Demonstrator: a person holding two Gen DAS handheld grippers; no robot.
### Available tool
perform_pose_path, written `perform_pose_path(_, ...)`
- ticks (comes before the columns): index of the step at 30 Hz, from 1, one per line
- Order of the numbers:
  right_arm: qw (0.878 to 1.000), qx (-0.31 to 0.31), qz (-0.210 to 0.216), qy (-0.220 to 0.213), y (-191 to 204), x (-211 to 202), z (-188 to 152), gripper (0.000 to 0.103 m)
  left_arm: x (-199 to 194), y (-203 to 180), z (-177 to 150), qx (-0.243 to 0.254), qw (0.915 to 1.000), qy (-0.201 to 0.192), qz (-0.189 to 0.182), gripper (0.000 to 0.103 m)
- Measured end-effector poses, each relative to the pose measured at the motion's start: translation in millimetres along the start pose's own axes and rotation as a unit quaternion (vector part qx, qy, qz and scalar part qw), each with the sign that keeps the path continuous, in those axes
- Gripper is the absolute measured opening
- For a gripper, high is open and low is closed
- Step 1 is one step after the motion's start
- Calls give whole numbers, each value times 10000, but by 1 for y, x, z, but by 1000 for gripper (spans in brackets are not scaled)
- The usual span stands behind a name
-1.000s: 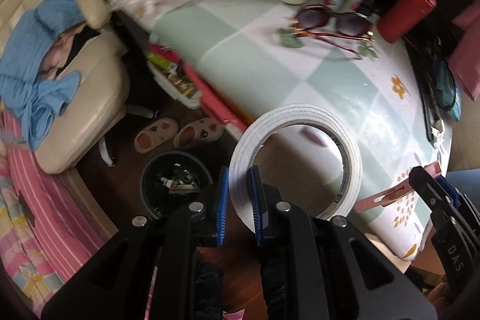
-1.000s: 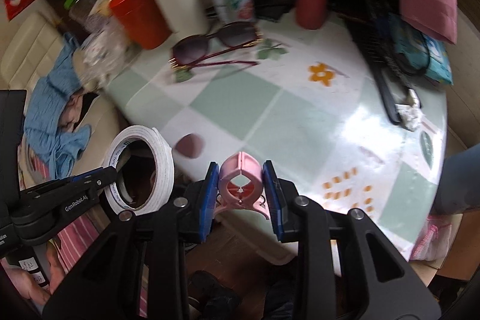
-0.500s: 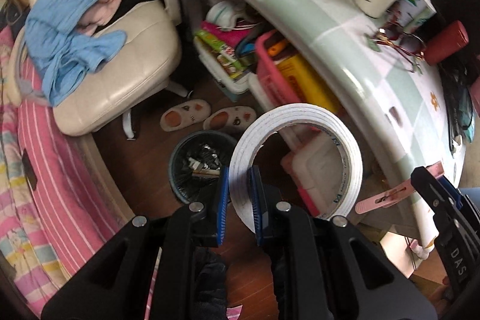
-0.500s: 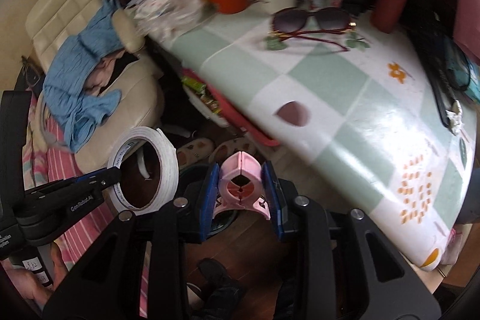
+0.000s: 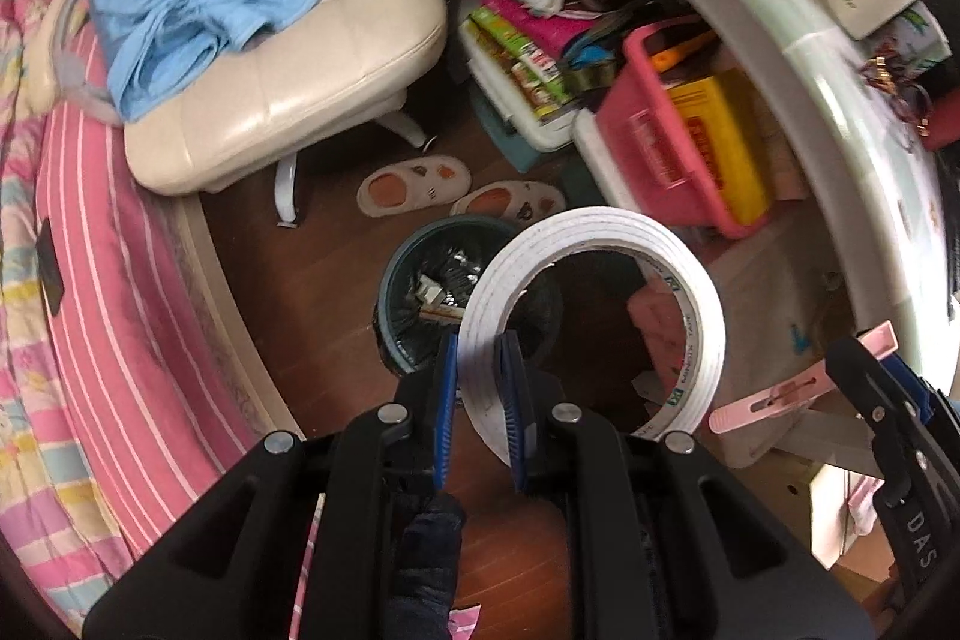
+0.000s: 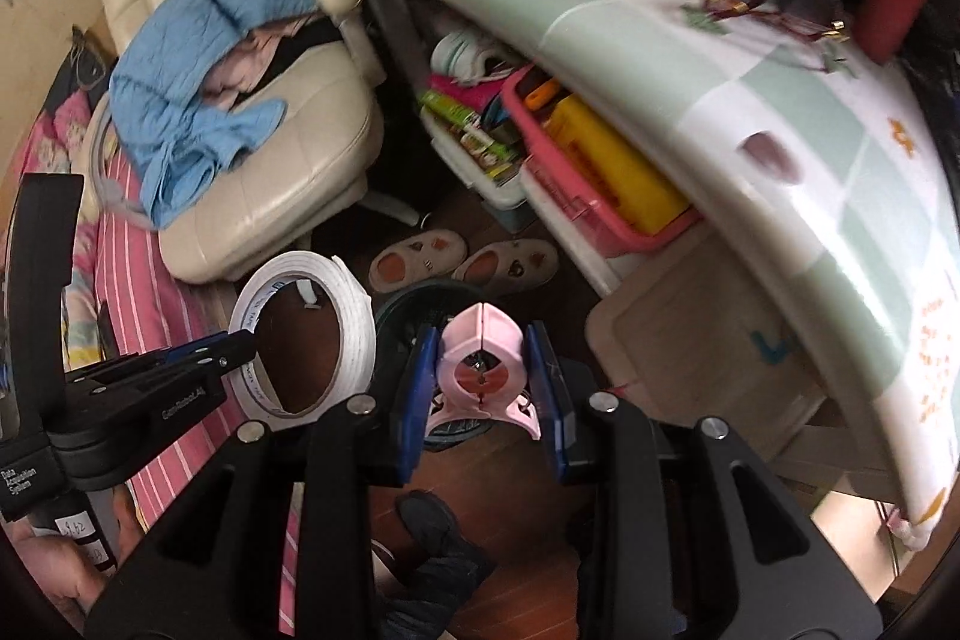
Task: Collect trash
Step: 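Lift the tape roll and pink clip and carry both tools over the trash bin, then open the left tool to drop the tape roll while the right tool drops the clip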
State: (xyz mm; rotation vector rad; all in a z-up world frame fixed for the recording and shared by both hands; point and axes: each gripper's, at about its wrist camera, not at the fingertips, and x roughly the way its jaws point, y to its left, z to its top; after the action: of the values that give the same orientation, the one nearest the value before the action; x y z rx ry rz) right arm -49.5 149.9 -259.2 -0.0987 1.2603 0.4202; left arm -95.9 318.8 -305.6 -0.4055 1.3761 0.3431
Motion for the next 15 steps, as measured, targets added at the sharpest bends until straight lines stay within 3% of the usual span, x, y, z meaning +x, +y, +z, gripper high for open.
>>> perform_pose_path(15, 9978, -591, 115, 260, 31, 130, -22, 32, 135, 48, -23, -381, 9988, 290, 123, 15)
